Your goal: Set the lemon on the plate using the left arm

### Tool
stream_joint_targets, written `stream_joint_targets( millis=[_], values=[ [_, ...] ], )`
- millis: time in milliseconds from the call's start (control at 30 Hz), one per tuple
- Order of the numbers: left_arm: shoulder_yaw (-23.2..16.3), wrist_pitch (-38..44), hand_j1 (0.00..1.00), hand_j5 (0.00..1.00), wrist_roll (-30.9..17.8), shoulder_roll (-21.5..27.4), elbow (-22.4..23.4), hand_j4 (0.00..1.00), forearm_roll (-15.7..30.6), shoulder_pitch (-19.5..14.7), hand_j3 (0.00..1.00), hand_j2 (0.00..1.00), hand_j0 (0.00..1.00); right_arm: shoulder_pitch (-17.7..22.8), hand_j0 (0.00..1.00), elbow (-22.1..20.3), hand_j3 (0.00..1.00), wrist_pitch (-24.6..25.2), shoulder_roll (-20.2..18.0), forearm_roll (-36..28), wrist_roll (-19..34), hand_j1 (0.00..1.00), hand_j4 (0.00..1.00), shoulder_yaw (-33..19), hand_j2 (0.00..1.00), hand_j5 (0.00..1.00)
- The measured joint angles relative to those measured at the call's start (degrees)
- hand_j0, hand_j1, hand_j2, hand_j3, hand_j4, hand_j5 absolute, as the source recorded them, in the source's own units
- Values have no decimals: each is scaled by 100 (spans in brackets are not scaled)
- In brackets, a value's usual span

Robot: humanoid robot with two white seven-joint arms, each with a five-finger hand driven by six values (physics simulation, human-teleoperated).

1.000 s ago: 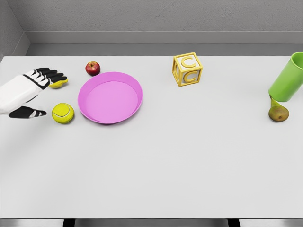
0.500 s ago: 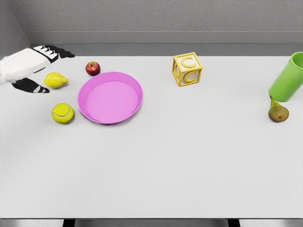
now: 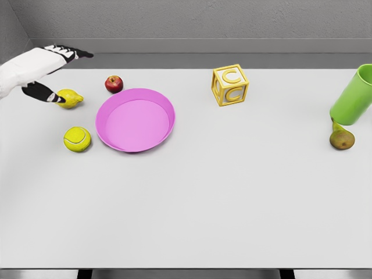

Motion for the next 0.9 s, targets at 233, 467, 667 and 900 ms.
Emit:
stream_joint_targets(
  millis=[233,467,667,900],
  values=[
    [-494,685,95,95,7,-32,293,95,-8,-571,95,95,95,0,100,0,100,0,0,0,0,100,100,0,100,100],
    [-976,904,91,91,-1,-223,710,91,-11,-720,91,91,91,0,100,0,100,0,0,0,0,100,100,0,100,100],
    [-1221,1118,91,91,-90,-267,849,91,-12,-730,91,91,91,0,100,0,100,0,0,0,0,100,100,0,100,100],
    [-1287,1194,92,92,-120,-266,1078,92,-12,-782,92,92,92,0,100,0,100,0,0,0,0,100,100,0,100,100]
  ],
)
